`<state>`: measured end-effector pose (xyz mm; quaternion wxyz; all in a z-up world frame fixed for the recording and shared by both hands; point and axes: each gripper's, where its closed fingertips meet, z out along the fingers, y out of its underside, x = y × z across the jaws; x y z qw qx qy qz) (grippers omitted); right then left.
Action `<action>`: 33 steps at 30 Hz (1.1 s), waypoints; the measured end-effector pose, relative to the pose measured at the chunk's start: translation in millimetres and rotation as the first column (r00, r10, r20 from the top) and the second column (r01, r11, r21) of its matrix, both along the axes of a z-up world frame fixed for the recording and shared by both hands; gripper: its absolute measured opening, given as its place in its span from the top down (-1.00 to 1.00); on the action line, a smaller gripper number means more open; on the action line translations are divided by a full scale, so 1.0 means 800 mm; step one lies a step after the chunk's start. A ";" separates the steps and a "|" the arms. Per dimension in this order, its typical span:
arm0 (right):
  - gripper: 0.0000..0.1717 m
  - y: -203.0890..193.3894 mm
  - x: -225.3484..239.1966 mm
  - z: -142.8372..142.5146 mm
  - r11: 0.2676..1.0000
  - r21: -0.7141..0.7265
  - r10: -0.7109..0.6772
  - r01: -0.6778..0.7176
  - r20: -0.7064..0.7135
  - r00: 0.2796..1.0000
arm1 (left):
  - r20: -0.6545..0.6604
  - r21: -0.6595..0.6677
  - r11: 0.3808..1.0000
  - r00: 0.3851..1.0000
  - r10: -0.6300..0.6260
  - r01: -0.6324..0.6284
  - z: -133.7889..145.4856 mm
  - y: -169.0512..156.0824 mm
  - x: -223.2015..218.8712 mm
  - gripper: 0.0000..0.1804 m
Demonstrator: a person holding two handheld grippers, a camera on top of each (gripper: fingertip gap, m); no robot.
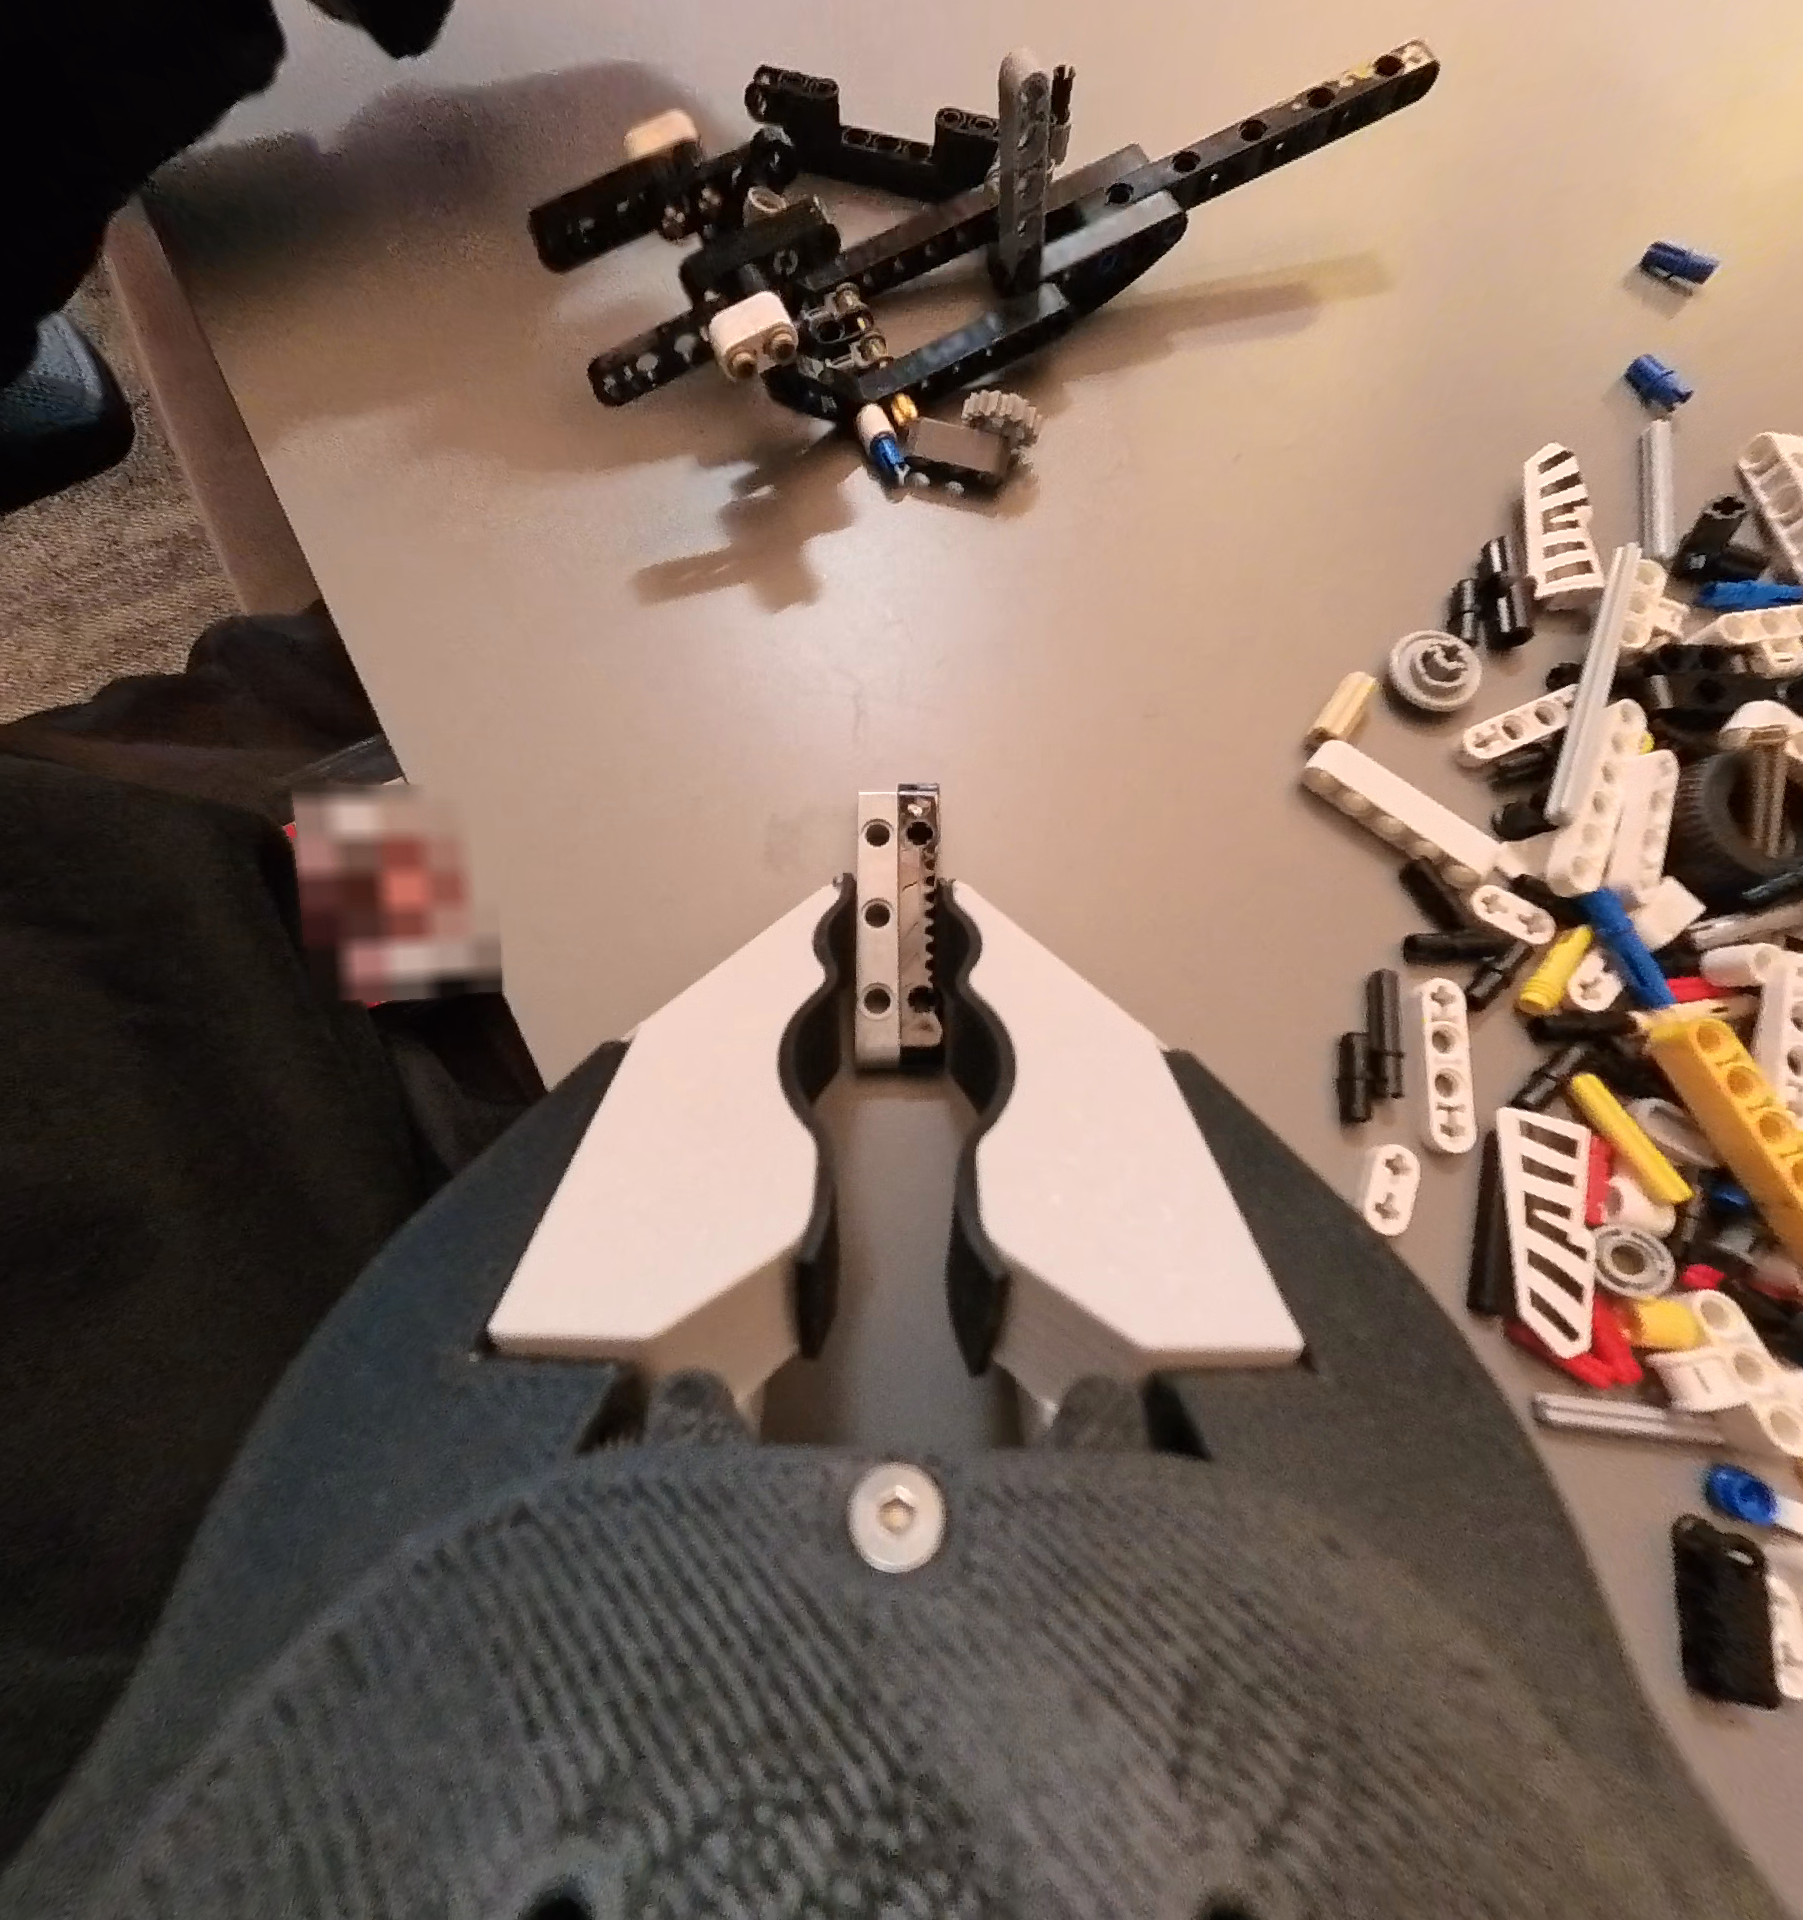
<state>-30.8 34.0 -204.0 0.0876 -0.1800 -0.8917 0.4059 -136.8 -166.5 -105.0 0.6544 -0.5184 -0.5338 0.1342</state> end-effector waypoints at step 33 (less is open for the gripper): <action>0.85 -0.004 -0.056 0.061 0.966 -0.227 -0.170 0.122 -0.207 0.963 | -0.046 -0.106 0.986 0.990 -0.134 0.129 0.036 0.060 0.051 0.46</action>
